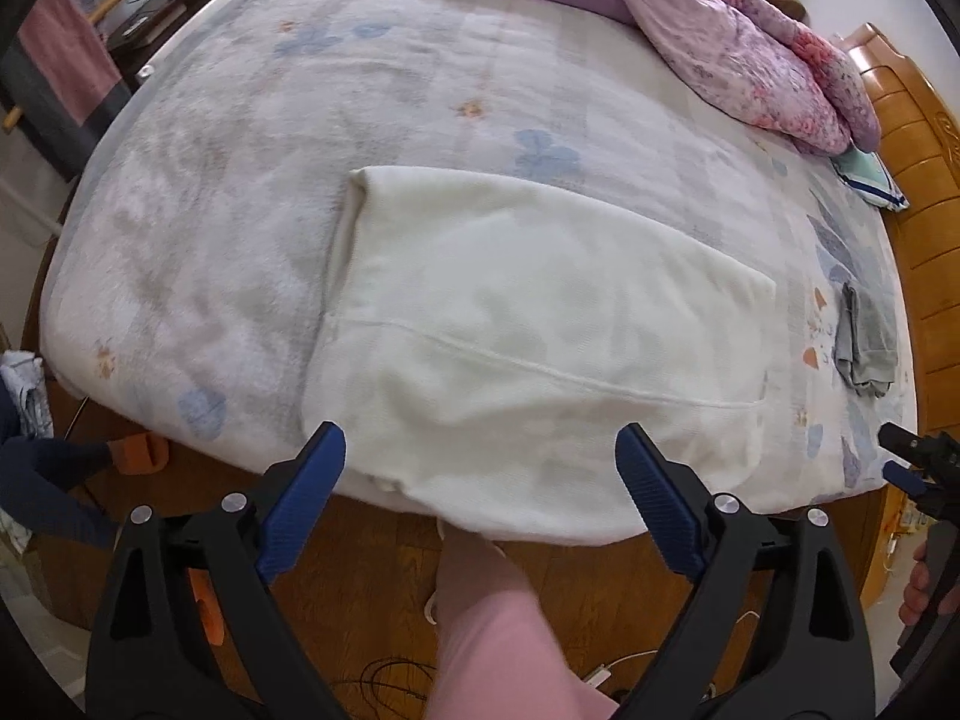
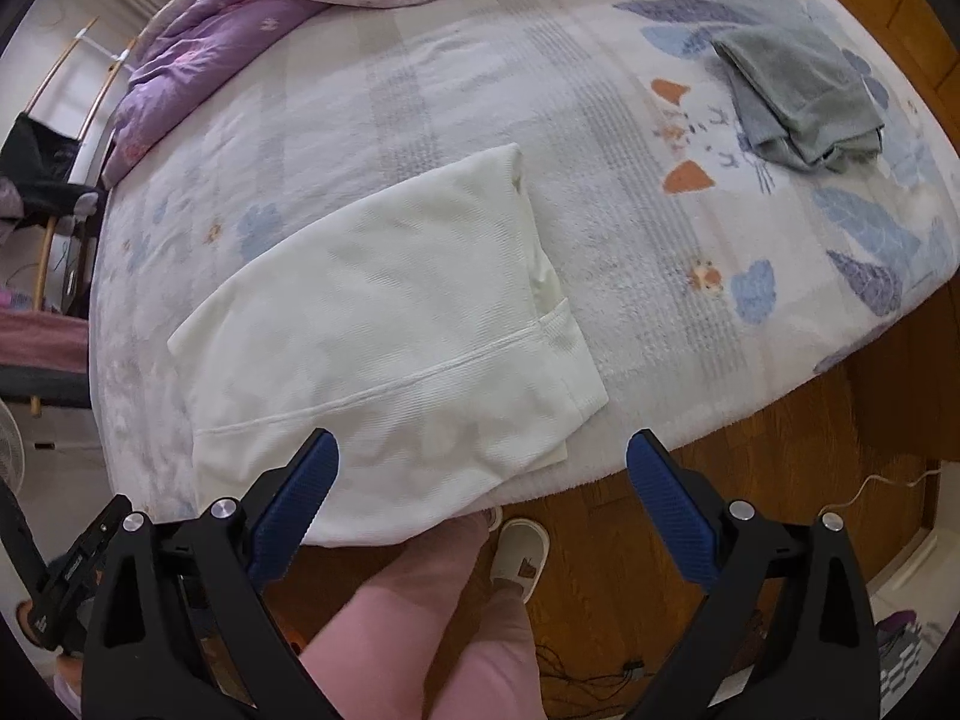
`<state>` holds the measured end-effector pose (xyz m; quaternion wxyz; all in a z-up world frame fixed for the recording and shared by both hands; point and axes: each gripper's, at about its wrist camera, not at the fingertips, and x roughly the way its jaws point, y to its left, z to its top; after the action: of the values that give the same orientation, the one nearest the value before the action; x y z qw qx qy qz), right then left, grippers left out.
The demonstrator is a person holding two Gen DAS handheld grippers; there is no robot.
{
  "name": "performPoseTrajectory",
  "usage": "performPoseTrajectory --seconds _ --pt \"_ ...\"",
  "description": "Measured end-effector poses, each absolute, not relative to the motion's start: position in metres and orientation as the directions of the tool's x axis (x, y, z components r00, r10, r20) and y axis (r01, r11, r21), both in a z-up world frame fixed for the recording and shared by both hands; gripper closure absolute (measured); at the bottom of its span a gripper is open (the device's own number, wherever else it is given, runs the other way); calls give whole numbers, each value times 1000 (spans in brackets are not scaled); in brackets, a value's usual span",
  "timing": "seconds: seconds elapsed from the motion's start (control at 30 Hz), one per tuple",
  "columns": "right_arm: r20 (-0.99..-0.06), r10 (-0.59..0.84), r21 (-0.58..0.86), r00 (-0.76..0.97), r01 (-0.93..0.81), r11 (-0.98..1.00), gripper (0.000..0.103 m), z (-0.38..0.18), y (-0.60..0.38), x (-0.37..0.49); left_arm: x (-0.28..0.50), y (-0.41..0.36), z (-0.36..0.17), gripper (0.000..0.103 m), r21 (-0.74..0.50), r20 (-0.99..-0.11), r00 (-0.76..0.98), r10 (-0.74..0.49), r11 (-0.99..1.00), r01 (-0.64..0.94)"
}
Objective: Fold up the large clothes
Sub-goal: 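Open both tools and release the folded jacket on the bed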
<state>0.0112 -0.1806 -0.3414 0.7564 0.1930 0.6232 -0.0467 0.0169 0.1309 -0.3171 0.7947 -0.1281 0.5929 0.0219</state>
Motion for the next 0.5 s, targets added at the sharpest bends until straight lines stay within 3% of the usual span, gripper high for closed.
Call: performPoseTrajectory --seconds 0.5 --pt "-941 290 338 177 435 835 10 -368 -215 78 114 99 -326 11 -172 -963 226 -146 980 -100"
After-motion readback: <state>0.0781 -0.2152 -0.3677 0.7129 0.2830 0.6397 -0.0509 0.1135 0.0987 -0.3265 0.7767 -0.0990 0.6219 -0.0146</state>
